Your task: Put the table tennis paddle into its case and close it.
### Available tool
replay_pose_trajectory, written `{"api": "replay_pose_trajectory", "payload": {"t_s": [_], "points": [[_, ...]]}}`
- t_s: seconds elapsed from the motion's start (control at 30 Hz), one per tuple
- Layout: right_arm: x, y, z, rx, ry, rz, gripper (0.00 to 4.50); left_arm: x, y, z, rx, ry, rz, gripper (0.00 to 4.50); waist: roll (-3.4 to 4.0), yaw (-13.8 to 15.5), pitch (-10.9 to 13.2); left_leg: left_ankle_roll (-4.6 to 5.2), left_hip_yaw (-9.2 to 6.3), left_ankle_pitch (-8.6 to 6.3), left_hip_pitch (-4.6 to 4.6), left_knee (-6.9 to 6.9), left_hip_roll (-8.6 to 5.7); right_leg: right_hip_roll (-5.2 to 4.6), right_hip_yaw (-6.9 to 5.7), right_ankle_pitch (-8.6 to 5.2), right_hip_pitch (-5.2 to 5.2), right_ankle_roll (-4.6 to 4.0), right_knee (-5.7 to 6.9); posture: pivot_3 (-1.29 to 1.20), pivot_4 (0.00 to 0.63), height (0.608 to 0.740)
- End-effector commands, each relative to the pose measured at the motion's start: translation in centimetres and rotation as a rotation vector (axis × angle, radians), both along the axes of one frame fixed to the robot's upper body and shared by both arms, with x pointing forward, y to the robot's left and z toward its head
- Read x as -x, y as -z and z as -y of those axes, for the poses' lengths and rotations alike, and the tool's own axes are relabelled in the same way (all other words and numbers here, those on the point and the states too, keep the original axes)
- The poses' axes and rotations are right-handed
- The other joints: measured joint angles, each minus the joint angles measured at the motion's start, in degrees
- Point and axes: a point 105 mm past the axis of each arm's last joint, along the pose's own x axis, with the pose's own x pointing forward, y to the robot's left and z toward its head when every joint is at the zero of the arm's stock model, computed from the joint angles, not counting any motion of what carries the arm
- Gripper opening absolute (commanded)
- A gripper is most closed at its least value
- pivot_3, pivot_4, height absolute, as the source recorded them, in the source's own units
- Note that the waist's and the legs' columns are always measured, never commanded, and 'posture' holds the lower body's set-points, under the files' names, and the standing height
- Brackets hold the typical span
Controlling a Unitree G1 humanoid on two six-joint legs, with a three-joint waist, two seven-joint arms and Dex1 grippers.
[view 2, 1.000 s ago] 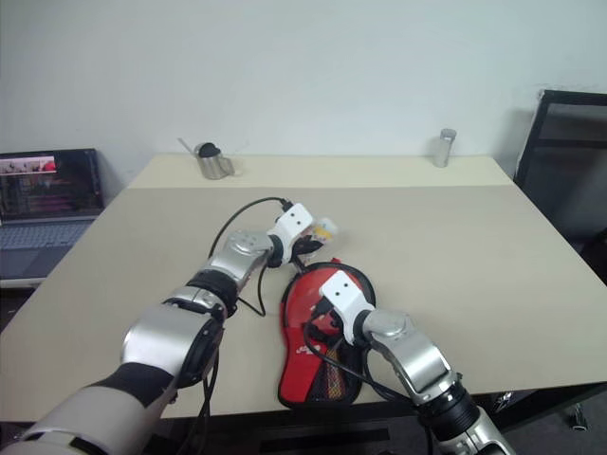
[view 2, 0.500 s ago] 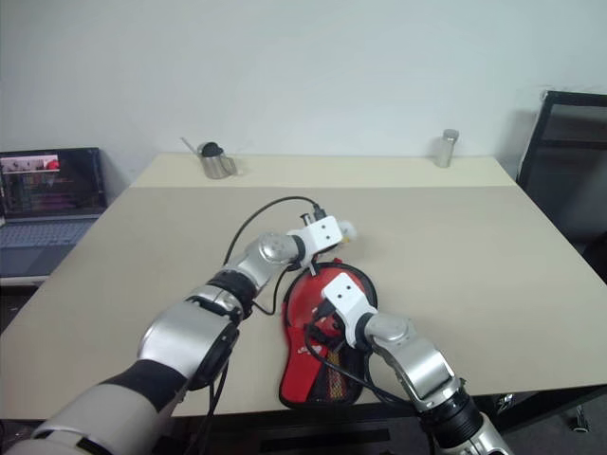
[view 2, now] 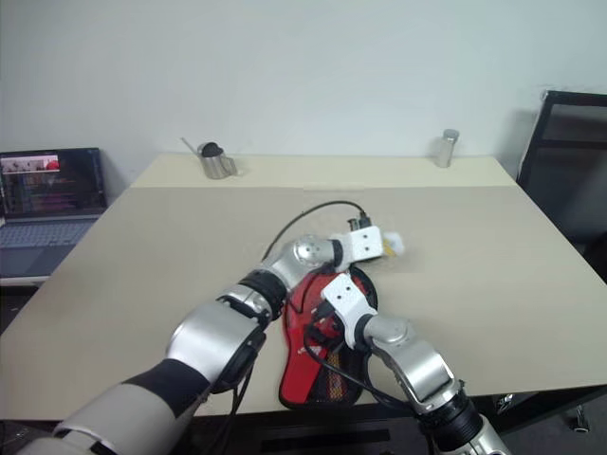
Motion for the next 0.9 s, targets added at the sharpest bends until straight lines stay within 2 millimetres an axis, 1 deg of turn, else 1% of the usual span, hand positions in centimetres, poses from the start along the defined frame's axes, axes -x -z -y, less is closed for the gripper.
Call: {"api": "replay_pose_trajectory", "payload": {"t_s": [0.03,0.17,0.3,0.37,0.4,0.43,0.53,0.57,0.63,0.7,0.77,0.83,0.9], "points": [[1.0,3.7,0.3,0.081,0.009,-0.129,4.50,2.3,-2.0,3.2,0.083,0.171,0.008,0.01,0.01,-0.02,0.00,0.00,0.00,0.00,0.00,0.00,0.00,0.00,0.00,0.00,0.00,0.00,0.00,0.00,0.150,0.740],[1.0,3.6,0.4,0.081,0.012,-0.126,4.50,3.4,-1.2,4.0,0.071,0.235,-0.023,0.01,0.13,-0.26,-0.07,0.01,-0.01,0.00,0.01,-0.01,0.02,0.02,0.00,0.00,0.00,0.00,0.00,0.00,0.150,0.740],[0.9,3.7,0.4,0.082,0.017,-0.124,4.50,3.2,-0.3,3.3,0.038,0.223,-0.046,0.01,0.15,-0.40,-0.11,0.01,-0.01,0.00,0.01,-0.01,0.01,0.02,0.00,0.00,0.00,0.00,-0.01,0.00,0.150,0.740],[0.9,3.7,0.4,0.083,0.017,-0.125,4.50,3.1,-0.2,2.9,0.043,0.216,-0.077,0.01,0.15,-0.40,-0.11,0.01,-0.02,0.00,0.01,-0.01,0.01,0.02,-0.01,0.00,0.00,0.00,-0.01,0.00,0.150,0.740],[0.9,3.7,0.4,0.083,0.016,-0.126,4.50,3.0,-0.2,2.8,0.048,0.212,-0.086,0.74,0.15,-0.41,-0.11,0.01,-0.02,0.00,0.01,-0.01,0.01,0.02,-0.01,0.00,0.00,0.00,-0.01,0.00,0.150,0.740],[0.9,3.7,0.3,0.084,0.015,-0.126,4.50,3.0,-0.2,2.6,0.050,0.210,-0.097,0.99,0.15,-0.41,-0.11,0.01,-0.02,-0.01,0.01,-0.01,0.01,0.02,-0.01,-0.01,0.00,0.00,-0.01,0.00,0.150,0.740],[0.9,3.7,0.2,0.084,0.011,-0.125,4.50,2.4,-0.5,2.1,0.050,0.181,-0.077,2.12,0.16,-0.40,-0.11,0.01,-0.02,-0.01,0.01,-0.01,0.01,0.02,-0.01,0.00,0.00,0.00,-0.01,0.00,0.150,0.740],[0.8,3.7,0.2,0.084,0.010,-0.124,4.50,1.9,-0.7,1.8,0.046,0.145,-0.045,2.44,0.17,-0.37,-0.12,0.01,-0.03,-0.01,0.01,0.00,0.01,0.03,-0.02,0.00,0.01,0.00,-0.01,0.00,0.150,0.740],[0.7,3.6,0.1,0.085,0.007,-0.120,4.50,0.8,-1.2,1.2,0.031,0.077,0.004,2.89,0.17,-0.31,-0.13,0.01,-0.05,0.00,0.01,0.01,0.00,0.02,-0.02,0.00,0.02,0.00,-0.01,0.00,0.150,0.740],[0.6,3.5,0.2,0.084,0.004,-0.116,4.50,-0.2,-2.1,0.2,0.030,0.013,0.050,3.15,0.17,-0.31,-0.14,0.01,-0.07,0.00,0.02,0.02,-0.01,0.01,-0.04,0.00,0.07,0.00,-0.02,0.00,0.150,0.740],[0.5,3.5,0.1,0.082,0.001,-0.114,4.50,-0.8,-3.4,-0.7,0.058,-0.010,0.075,3.17,0.17,-0.34,-0.14,0.01,-0.07,0.00,0.02,0.02,0.00,0.01,-0.04,0.00,0.07,0.01,-0.02,0.00,0.150,0.740],[0.5,3.4,0.0,0.079,-0.002,-0.112,4.50,-1.0,-4.9,-1.1,0.105,-0.002,0.106,3.17,0.17,-0.43,-0.13,0.01,-0.07,0.00,0.02,0.01,0.01,0.02,-0.04,0.00,0.06,0.00,-0.02,0.00,0.150,0.740],[0.4,3.4,-0.1,0.076,-0.003,-0.111,4.50,-1.3,-6.8,-1.7,0.157,-0.008,0.139,3.17,0.17,-0.46,-0.13,0.01,-0.07,0.00,0.01,0.01,0.03,0.04,-0.04,0.00,0.03,0.00,-0.01,0.00,0.150,0.740]]}}
